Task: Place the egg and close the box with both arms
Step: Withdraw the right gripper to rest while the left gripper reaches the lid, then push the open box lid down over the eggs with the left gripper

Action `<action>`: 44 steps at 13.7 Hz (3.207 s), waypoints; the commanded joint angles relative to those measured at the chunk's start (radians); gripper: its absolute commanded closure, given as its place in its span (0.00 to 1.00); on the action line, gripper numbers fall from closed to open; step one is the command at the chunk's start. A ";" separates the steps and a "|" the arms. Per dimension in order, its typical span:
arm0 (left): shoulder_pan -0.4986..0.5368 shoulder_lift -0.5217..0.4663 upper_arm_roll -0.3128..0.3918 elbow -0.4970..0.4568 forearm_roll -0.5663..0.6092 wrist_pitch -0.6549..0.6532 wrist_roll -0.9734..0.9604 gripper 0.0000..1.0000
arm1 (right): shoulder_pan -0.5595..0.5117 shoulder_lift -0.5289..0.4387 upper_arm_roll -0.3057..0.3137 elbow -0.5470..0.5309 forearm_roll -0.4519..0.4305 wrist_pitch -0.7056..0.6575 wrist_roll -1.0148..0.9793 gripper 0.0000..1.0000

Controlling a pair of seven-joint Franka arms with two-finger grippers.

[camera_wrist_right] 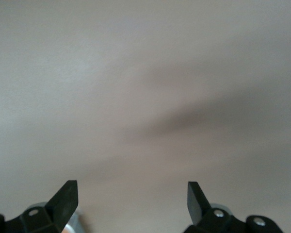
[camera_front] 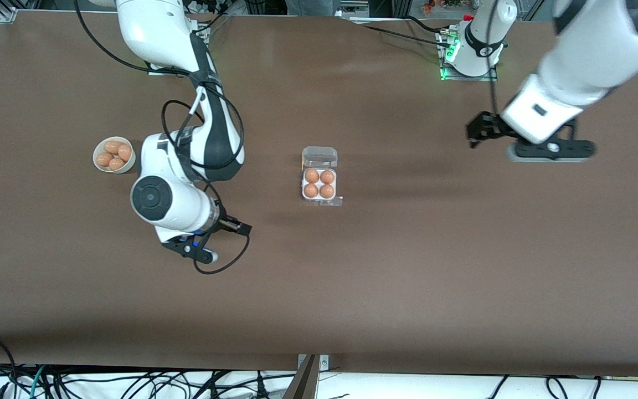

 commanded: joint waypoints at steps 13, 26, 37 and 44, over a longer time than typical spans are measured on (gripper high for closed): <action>-0.239 0.229 -0.067 0.035 -0.237 -0.040 -0.190 0.80 | -0.706 -0.728 0.612 -0.405 -0.601 0.033 -0.322 0.00; -0.376 0.445 -0.067 0.036 -0.238 -0.040 -0.211 0.94 | -0.765 -0.854 0.629 -0.408 -0.609 -0.143 -0.314 0.00; -0.463 0.640 -0.060 0.151 -0.232 0.094 -0.254 0.94 | -0.752 -0.827 0.630 -0.397 -0.661 -0.125 -0.316 0.00; -0.460 0.656 -0.029 0.154 -0.145 0.144 -0.251 0.94 | -0.750 -0.827 0.632 -0.399 -0.656 -0.126 -0.316 0.00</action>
